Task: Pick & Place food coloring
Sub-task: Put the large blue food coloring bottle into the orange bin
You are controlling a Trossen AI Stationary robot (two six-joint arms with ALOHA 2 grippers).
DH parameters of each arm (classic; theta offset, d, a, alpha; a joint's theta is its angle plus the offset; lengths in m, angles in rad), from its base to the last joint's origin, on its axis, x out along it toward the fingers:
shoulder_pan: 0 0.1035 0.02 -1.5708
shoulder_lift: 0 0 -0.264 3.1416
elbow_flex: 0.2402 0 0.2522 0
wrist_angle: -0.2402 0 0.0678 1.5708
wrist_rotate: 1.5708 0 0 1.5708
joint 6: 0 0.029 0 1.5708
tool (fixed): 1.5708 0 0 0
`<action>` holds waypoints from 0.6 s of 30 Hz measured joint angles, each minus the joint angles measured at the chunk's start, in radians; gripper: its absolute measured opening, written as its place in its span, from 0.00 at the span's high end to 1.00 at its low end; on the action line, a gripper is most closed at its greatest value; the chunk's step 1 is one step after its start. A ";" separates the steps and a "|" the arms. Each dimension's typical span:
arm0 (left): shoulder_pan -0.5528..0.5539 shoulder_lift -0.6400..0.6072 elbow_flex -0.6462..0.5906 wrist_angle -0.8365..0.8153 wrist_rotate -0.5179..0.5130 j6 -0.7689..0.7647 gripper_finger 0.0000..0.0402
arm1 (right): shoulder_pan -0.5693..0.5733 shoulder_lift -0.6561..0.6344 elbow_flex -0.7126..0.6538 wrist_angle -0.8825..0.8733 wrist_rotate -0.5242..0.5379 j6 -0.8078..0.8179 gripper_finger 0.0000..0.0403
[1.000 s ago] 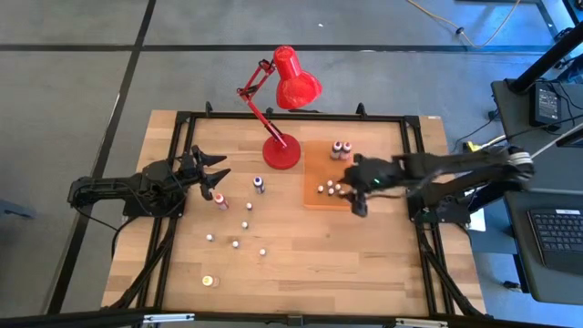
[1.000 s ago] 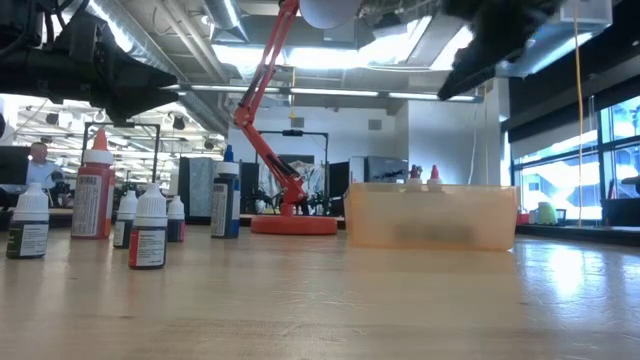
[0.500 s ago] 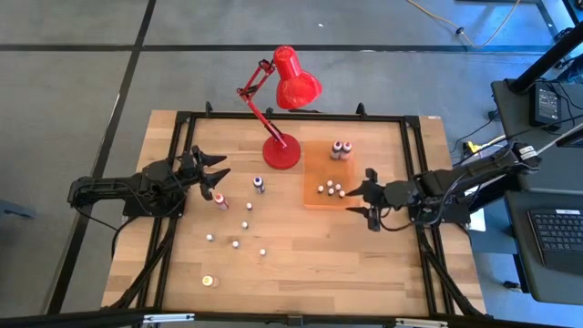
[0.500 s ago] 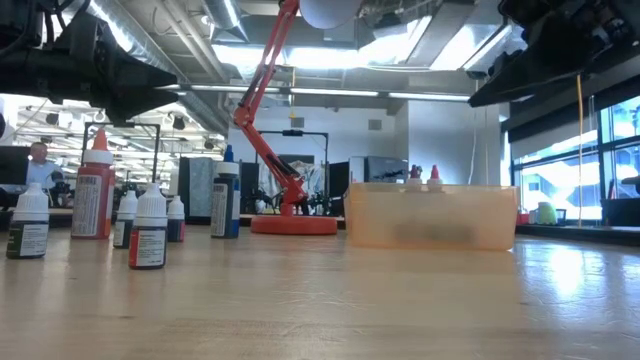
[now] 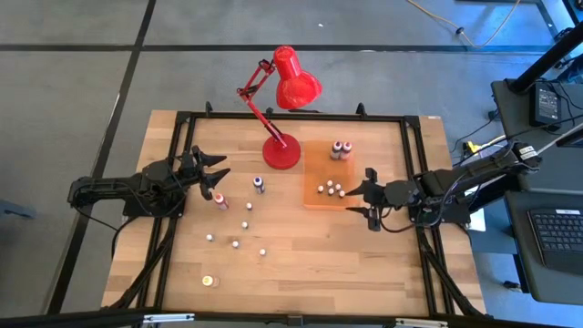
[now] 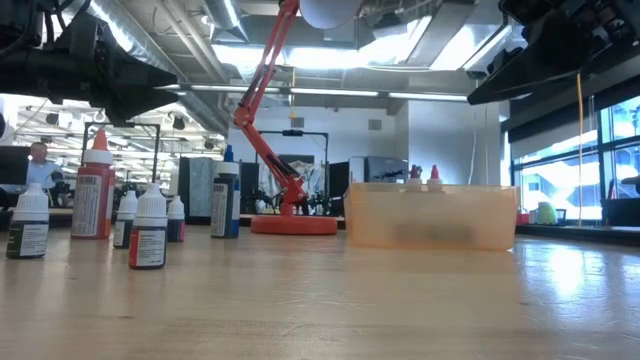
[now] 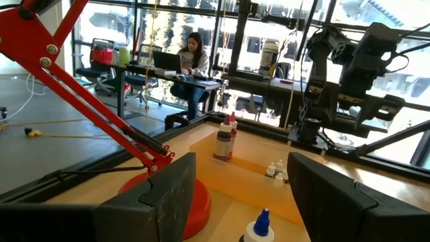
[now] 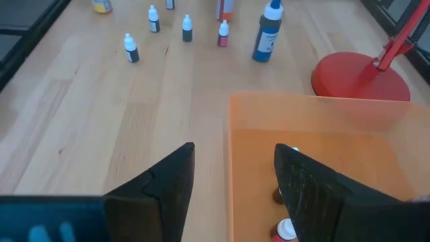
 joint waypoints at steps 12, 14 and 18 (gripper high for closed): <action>0.000 0.000 0.000 0.000 0.000 0.000 0.43 | 0.000 0.000 0.000 -0.001 0.000 -0.021 0.49; 0.000 0.000 0.000 0.000 0.000 0.000 0.43 | 0.000 0.000 0.000 -0.001 0.000 -0.021 0.49; 0.000 0.000 0.000 0.000 0.000 0.000 0.43 | 0.000 0.000 0.000 -0.001 0.000 -0.021 0.49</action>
